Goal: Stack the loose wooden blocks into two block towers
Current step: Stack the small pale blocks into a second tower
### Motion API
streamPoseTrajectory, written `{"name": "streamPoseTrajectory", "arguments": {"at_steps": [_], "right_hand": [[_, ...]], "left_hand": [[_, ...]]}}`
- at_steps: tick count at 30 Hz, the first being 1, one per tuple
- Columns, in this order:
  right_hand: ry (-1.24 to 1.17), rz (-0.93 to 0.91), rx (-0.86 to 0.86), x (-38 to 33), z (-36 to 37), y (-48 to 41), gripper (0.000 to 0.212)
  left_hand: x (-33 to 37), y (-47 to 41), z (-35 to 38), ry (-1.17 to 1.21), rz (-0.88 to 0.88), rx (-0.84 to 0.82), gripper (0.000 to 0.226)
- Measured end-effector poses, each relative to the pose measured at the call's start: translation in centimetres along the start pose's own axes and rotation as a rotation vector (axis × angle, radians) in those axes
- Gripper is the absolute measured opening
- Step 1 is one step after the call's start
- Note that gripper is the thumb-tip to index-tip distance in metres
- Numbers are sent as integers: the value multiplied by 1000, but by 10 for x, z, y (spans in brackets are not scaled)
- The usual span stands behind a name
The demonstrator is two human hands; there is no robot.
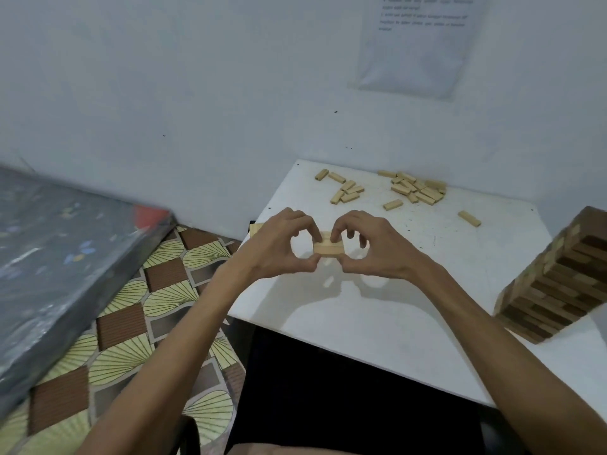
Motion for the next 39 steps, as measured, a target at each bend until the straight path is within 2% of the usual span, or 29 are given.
{"name": "streamPoseTrajectory", "arguments": {"at_steps": [12,20,39], "right_hand": [[15,-55,-80,-16,15,-74,32],[22,-20,-196,-22,31,-115,34],[65,31,-261,-23,46,-128,32]], "left_hand": [[-44,28,-45,6,-109,56,38],[-77,45,-58,13,-166,52,39],[-95,51,-57,16,-214,39,30]]}}
Point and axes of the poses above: each hand's wrist, its own y-axis away from the middle knuckle, its own z-axis out of the palm, x = y × z, the point moved 5 cm from there along -y, towards the middle knuckle, and after that the axes turned 12 degrees about -x, right-handed, at the moved point
